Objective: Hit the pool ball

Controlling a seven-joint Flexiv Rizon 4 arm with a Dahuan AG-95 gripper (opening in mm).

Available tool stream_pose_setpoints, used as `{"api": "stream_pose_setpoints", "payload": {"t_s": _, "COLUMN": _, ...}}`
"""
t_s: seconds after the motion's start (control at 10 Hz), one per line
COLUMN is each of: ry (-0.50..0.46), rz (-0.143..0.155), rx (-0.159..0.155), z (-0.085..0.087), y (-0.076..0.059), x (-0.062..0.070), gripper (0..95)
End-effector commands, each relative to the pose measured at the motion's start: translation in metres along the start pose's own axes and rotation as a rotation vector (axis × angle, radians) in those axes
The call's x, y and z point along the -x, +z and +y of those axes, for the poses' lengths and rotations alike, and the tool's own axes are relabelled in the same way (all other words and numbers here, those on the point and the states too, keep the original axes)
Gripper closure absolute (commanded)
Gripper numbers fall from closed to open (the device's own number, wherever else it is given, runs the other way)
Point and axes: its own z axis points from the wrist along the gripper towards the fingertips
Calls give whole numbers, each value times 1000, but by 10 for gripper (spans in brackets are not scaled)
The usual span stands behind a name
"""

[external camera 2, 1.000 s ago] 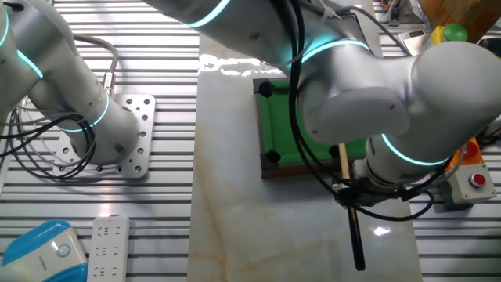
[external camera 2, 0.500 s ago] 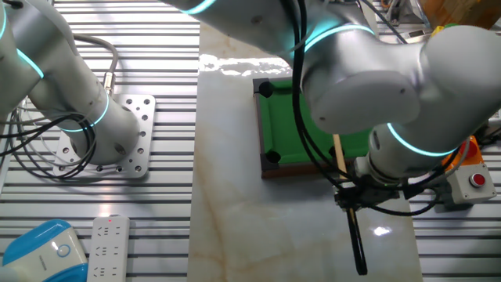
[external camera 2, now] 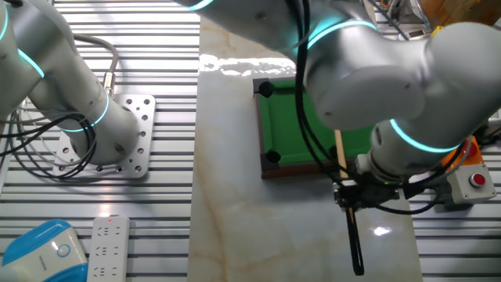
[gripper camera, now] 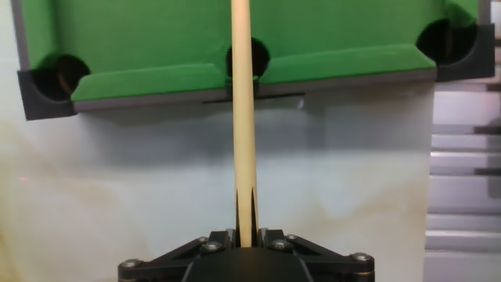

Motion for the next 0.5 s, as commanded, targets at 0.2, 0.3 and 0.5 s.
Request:
{"api": "stream_pose_setpoints", "payload": {"t_s": 0.2, "ry": -4, "rz": 28, "rx": 10, "z": 4, "y": -9, "x": -2, "gripper": 950}}
{"api": "stream_pose_setpoints", "payload": {"t_s": 0.3, "ry": -11, "rz": 26, "rx": 10, "z": 5, "y": -12, "x": -2, "gripper": 950}}
{"api": "stream_pose_setpoints", "payload": {"t_s": 0.5, "ry": -16, "rz": 27, "rx": 7, "z": 5, "y": -13, "x": -2, "gripper": 950}}
